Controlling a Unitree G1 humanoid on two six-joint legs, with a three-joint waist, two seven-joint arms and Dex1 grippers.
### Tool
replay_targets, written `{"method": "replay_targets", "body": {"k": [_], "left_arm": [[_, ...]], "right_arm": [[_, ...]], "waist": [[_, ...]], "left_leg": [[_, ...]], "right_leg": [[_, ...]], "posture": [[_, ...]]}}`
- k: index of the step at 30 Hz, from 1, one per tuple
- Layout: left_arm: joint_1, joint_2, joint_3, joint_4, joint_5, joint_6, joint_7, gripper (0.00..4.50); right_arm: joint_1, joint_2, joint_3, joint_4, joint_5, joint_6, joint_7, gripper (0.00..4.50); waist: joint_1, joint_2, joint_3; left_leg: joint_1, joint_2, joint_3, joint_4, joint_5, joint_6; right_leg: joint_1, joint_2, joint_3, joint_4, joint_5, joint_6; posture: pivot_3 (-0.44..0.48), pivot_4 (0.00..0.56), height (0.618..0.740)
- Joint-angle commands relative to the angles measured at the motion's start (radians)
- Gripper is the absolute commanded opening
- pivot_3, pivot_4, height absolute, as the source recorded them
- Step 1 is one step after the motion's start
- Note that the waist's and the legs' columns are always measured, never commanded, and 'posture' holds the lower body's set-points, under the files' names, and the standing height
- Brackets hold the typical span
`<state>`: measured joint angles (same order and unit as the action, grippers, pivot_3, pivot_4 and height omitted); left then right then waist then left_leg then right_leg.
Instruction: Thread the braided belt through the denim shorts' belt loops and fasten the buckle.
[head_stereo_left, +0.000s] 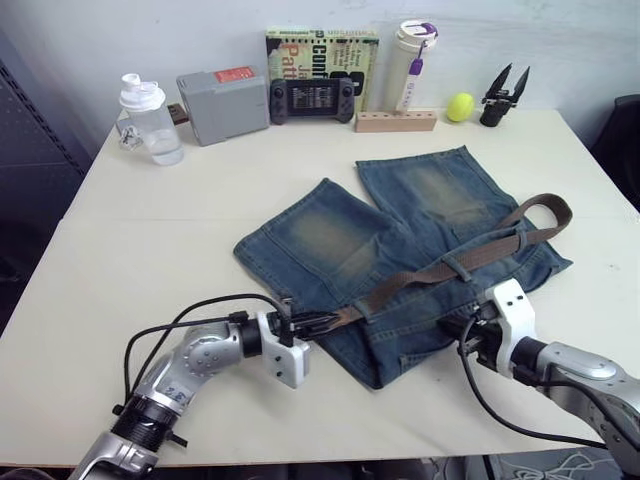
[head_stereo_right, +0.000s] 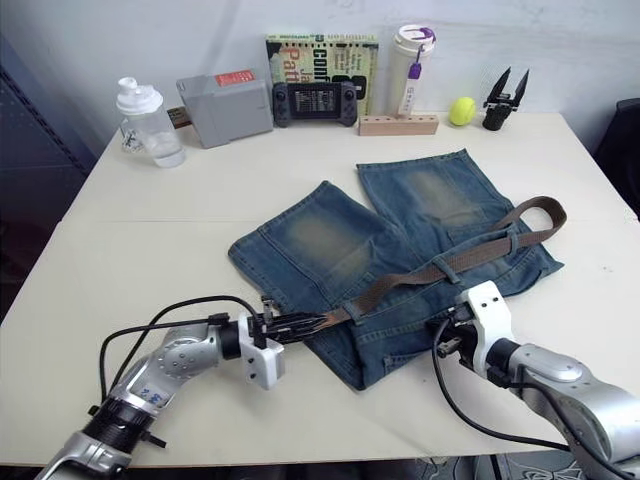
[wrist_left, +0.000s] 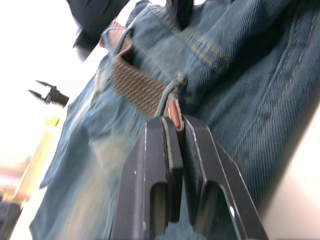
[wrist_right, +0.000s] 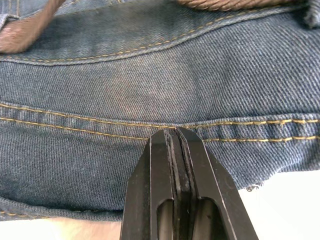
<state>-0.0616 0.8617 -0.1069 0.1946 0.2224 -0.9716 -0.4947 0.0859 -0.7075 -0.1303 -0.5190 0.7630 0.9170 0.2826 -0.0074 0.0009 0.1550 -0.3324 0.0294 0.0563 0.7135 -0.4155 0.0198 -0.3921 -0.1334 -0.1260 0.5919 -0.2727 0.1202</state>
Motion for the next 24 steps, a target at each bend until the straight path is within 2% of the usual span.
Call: {"method": "replay_targets", "body": {"k": [1,4,8,10,13,14,15,17,18,19,21,22,24], "left_arm": [[0.091,0.193,0.102,0.369,0.098,-0.204,0.069,0.00],[0.093,0.349,0.098,0.647,0.248,-0.278,0.210,0.00],[0.059,0.448,0.040,0.807,0.364,-0.304,0.338,0.00],[0.035,0.461,0.021,0.835,0.380,-0.329,0.371,0.87],[-0.023,0.434,0.001,0.854,0.283,-0.375,0.309,1.77],[-0.036,0.428,-0.005,0.855,0.265,-0.384,0.295,1.85],[-0.053,0.416,-0.006,0.834,0.236,-0.386,0.286,2.44],[-0.088,0.390,-0.005,0.786,0.152,-0.380,0.251,3.01],[-0.096,0.379,-0.020,0.716,0.038,-0.344,0.195,3.40],[-0.093,0.374,-0.038,0.625,-0.085,-0.291,0.130,3.89],[-0.053,0.381,-0.073,0.365,-0.355,-0.111,0.001,4.50],[-0.026,0.395,-0.081,0.230,-0.463,-0.017,-0.045,4.50],[0.031,0.435,-0.088,-0.043,-0.653,0.188,-0.118,4.50]], "right_arm": [[0.011,0.028,0.049,0.028,-0.014,0.092,-0.025,0.05],[-0.005,0.046,0.049,0.017,-0.006,0.113,-0.025,0.05],[-0.021,0.053,0.051,0.023,-0.016,0.130,-0.016,0.05],[-0.032,0.054,0.058,0.030,-0.024,0.132,-0.011,0.00],[-0.045,0.061,0.070,0.034,-0.033,0.133,-0.004,0.00],[-0.047,0.063,0.071,0.034,-0.036,0.133,-0.001,0.00],[-0.050,0.064,0.072,0.033,-0.039,0.134,0.001,0.00],[-0.057,0.065,0.074,0.030,-0.047,0.135,0.006,0.00],[-0.061,0.065,0.076,0.033,-0.059,0.127,0.006,0.00],[-0.066,0.062,0.079,0.035,-0.070,0.121,0.012,0.66],[-0.076,0.064,0.073,0.039,-0.078,0.111,0.019,1.38],[-0.082,0.066,0.064,0.036,-0.073,0.114,0.023,1.60],[-0.096,0.066,0.037,0.026,-0.051,0.123,0.037,2.39]], "waist": [[-0.011,0.002,-0.001],[-0.021,0.006,-0.002],[-0.022,0.007,-0.002],[-0.023,0.007,-0.002],[-0.022,0.006,-0.003],[-0.022,0.006,-0.003],[-0.022,0.006,-0.003],[-0.020,0.008,-0.004],[-0.019,0.008,-0.004],[-0.018,0.008,-0.004],[-0.015,0.009,-0.004],[-0.013,0.008,-0.004],[-0.020,-0.002,-0.001]], "left_leg": [[0.001,0.002,0.000,0.000,-0.001,-0.001],[0.008,0.002,0.005,-0.011,0.000,-0.003],[0.017,0.002,0.014,-0.020,0.000,-0.003],[0.017,0.002,0.017,-0.021,0.000,-0.002],[0.018,0.002,0.019,-0.021,0.000,-0.002],[0.018,0.002,0.020,-0.021,0.000,-0.002],[0.019,0.002,0.021,-0.021,0.000,-0.002],[0.019,0.002,0.021,-0.021,0.000,-0.002],[0.019,0.002,0.021,-0.021,0.000,-0.002],[0.019,0.001,0.022,-0.021,0.000,-0.002],[0.020,0.001,0.022,-0.020,0.000,-0.002],[0.019,0.001,0.020,-0.019,0.000,-0.002],[0.014,0.001,0.016,-0.015,-0.001,-0.003]], "right_leg": [[0.000,0.001,-0.003,0.001,-0.001,-0.002],[-0.001,0.002,-0.008,0.003,-0.005,-0.008],[-0.002,0.003,-0.011,0.011,-0.008,-0.011],[-0.002,0.002,-0.011,0.012,-0.008,-0.011],[-0.003,0.001,-0.012,0.014,-0.008,-0.012],[-0.004,0.000,-0.012,0.015,-0.008,-0.012],[-0.004,0.000,-0.012,0.015,-0.008,-0.012],[-0.004,-0.001,-0.012,0.016,-0.008,-0.012],[-0.004,-0.001,-0.012,0.016,-0.008,-0.012],[-0.004,-0.003,-0.012,0.016,-0.008,-0.012],[-0.005,-0.007,-0.012,0.017,-0.008,-0.012],[-0.005,-0.012,-0.012,0.018,-0.008,-0.012],[-0.006,-0.013,-0.012,0.018,-0.008,-0.012]], "posture": [[0.000,0.150,0.726],[0.000,0.150,0.726],[0.000,0.150,0.726],[0.000,0.150,0.726],[0.000,0.150,0.726],[0.000,0.150,0.726],[0.000,0.150,0.726],[0.000,0.150,0.726],[0.000,0.150,0.726],[0.000,0.150,0.726],[0.000,0.150,0.726],[0.000,0.150,0.726],[0.000,0.150,0.726]]}}
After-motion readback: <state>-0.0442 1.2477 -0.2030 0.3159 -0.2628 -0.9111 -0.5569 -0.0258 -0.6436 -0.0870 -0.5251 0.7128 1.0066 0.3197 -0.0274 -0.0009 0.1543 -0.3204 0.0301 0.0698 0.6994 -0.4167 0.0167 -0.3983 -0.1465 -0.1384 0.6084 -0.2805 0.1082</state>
